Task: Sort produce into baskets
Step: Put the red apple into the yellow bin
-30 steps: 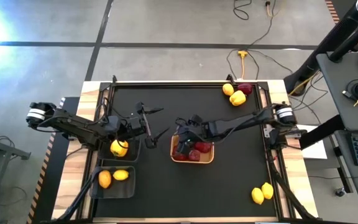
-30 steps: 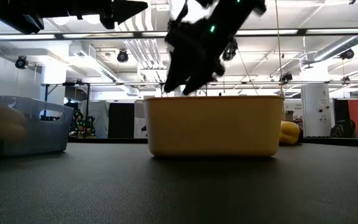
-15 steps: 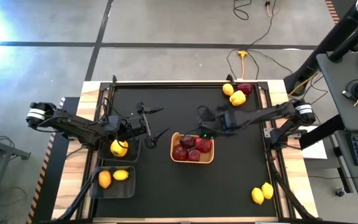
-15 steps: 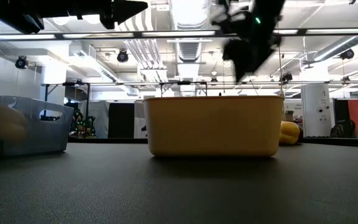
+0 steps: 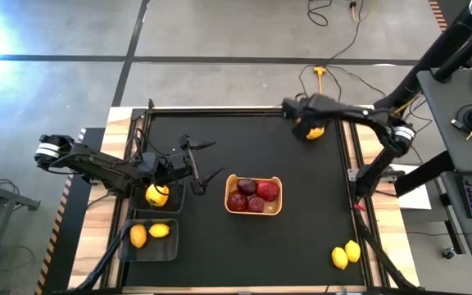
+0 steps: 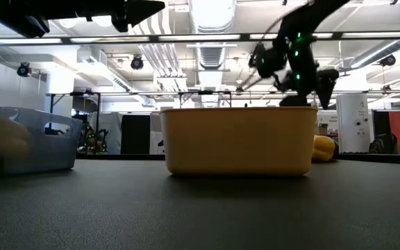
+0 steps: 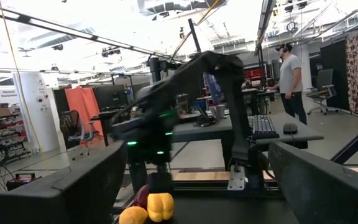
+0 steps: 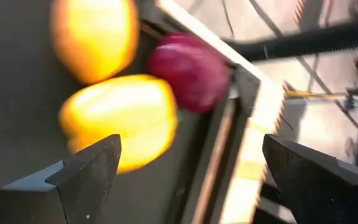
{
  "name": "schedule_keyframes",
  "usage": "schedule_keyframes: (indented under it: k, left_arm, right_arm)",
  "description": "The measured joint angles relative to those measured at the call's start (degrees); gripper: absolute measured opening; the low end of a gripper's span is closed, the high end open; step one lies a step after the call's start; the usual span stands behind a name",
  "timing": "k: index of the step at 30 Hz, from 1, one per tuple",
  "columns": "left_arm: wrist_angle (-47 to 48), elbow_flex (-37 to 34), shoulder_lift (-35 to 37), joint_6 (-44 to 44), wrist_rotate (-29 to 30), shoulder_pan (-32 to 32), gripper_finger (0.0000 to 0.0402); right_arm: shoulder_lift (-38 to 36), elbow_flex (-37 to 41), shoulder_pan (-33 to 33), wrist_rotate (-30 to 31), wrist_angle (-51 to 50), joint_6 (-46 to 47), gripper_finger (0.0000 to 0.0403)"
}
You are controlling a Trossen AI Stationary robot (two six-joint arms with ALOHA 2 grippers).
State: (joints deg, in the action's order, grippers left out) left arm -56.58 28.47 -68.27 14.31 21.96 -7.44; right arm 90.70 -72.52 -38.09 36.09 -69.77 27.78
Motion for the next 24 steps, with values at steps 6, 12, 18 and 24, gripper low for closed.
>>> schedule_keyframes:
  k: [6, 12, 18, 24]
  left_arm:
    - [0.0, 0.0, 0.0, 1.4, 0.0, 0.2, 0.0372]
    - [0.0, 0.0, 0.0, 1.7, 0.0, 0.8, 0.0372]
    - [0.7, 0.0, 0.0, 1.7, 0.0, 2.2, 0.0372]
    - [1.1, 0.0, -0.1, 1.5, 0.0, 2.9, 0.0372]
  right_arm:
    - [7.0, -7.6, -13.6, -0.4, 0.5, -12.3, 0.0384]
    - [15.4, -15.1, -18.7, -6.1, -2.5, -36.5, 0.0384]
    - [20.5, -17.8, -18.7, -7.0, -9.1, -44.5, 0.0384]
    - [23.7, -17.5, -19.6, -9.7, -9.2, -48.2, 0.0384]
